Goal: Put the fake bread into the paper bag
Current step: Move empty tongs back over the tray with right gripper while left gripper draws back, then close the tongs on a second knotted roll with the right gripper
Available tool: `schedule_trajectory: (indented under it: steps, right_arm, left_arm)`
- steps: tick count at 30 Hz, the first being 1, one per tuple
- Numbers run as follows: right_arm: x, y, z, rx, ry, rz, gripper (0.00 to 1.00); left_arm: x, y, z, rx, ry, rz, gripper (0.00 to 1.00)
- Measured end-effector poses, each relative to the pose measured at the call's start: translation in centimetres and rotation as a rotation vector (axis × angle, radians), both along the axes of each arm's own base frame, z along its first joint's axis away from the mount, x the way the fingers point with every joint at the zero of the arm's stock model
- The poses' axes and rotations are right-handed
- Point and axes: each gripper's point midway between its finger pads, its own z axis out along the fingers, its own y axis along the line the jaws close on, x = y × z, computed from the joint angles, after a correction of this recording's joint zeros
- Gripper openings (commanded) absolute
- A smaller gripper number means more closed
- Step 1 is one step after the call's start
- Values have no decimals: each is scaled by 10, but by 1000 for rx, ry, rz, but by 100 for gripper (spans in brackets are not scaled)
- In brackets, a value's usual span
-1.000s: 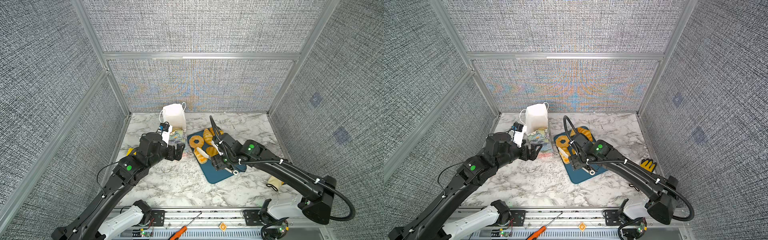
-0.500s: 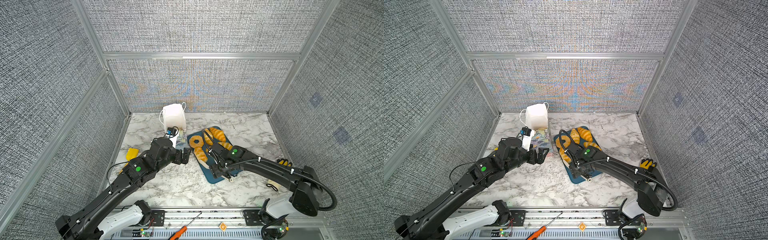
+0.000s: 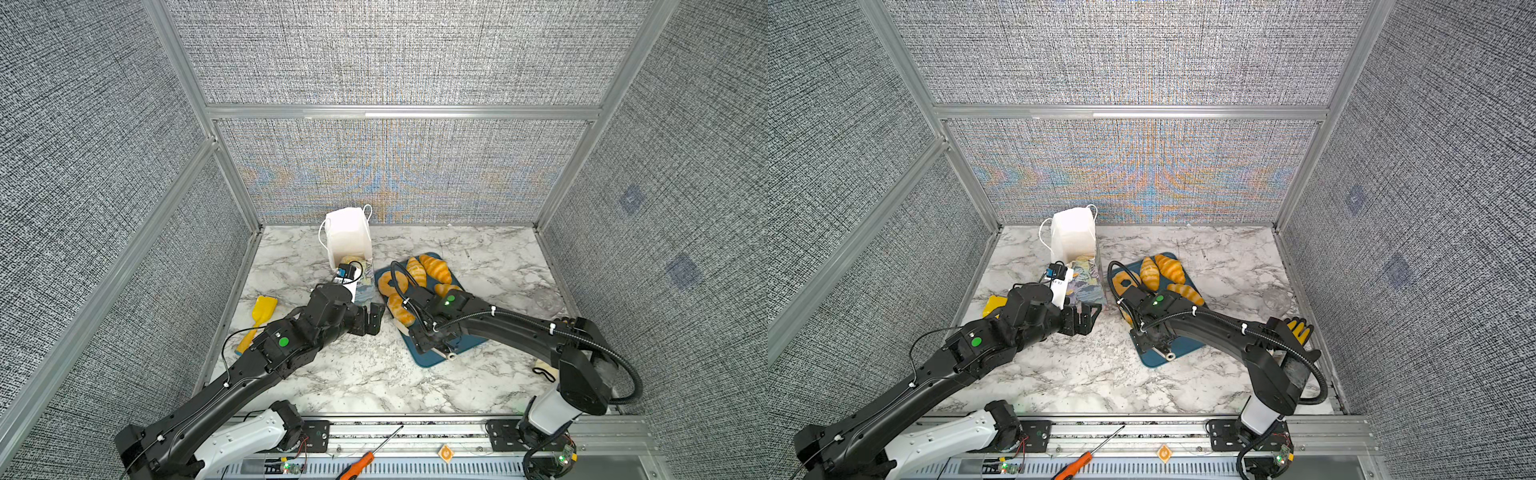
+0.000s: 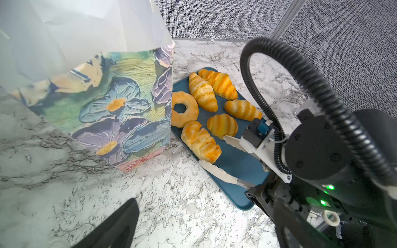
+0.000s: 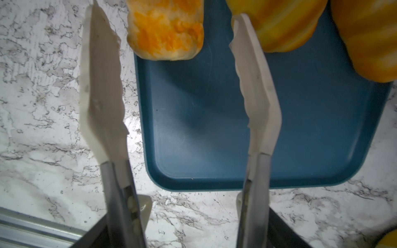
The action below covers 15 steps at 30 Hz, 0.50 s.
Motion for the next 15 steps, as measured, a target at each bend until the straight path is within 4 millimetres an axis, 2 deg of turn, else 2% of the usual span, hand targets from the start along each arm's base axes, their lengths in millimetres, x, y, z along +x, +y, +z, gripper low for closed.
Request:
schedule_trajectory:
  steps: [15]
  right_arm:
    - [17, 11, -9, -27, -1, 9, 71]
  left_arm:
    - [-1, 6, -4, 0, 0, 30, 99]
